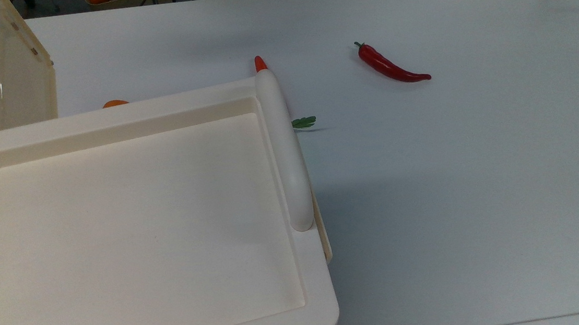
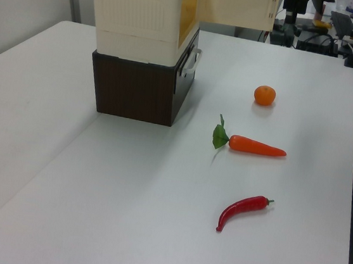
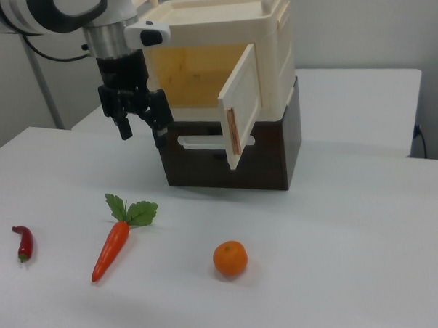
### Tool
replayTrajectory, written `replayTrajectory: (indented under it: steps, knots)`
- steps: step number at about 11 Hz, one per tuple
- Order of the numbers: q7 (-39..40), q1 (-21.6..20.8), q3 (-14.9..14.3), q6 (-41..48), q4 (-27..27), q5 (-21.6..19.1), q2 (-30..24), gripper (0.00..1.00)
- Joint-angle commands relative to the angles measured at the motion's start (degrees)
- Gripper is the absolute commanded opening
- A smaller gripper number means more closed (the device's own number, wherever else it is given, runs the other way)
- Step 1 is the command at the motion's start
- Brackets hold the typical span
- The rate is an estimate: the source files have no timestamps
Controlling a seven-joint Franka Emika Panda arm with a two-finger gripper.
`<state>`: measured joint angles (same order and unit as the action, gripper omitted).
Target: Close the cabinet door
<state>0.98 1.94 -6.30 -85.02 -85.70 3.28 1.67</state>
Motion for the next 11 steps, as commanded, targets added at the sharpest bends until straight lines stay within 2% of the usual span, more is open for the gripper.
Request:
replayTrajectory:
  steps: [1, 8, 9, 10, 11]
  knots:
    - [-0.2, -0.3, -1.1, -0.4, -0.5, 0.1, -0.8, 1.0]
    - [-0.1, -0.4, -1.2, 0.2, -0.5, -0.1, -0.8, 1.0]
    - [-0.1, -0.4, -1.2, 0.3, -0.5, -0.1, -0.9, 0.96]
    - [0.0, -0.4, -1.2, 0.3, -0.5, -0.1, -0.9, 0.88]
    - [0.0, -0.3, -1.2, 0.3, -0.5, -0.1, -0.9, 0.74]
